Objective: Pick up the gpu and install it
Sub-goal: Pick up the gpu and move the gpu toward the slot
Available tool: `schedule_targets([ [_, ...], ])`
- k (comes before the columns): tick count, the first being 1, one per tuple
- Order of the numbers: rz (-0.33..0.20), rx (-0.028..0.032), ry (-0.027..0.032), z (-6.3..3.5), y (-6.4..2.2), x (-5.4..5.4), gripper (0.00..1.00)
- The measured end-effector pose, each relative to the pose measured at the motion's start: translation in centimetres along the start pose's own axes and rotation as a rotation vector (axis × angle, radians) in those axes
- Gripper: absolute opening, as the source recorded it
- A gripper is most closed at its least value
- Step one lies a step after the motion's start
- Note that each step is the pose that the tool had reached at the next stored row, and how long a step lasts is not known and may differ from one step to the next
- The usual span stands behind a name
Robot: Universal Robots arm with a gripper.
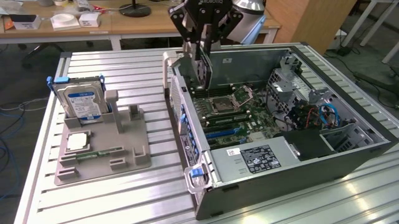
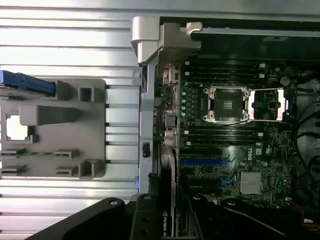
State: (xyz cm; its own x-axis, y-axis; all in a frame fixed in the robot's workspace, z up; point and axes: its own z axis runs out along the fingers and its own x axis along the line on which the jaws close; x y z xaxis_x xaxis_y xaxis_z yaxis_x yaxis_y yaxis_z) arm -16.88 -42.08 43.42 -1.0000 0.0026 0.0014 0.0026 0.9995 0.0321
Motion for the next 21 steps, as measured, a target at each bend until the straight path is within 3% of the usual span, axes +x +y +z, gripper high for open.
schedule_targets([
  [21,0.013,0.0005,-0.0004,-0.01,0.01,-5.5,0.26],
])
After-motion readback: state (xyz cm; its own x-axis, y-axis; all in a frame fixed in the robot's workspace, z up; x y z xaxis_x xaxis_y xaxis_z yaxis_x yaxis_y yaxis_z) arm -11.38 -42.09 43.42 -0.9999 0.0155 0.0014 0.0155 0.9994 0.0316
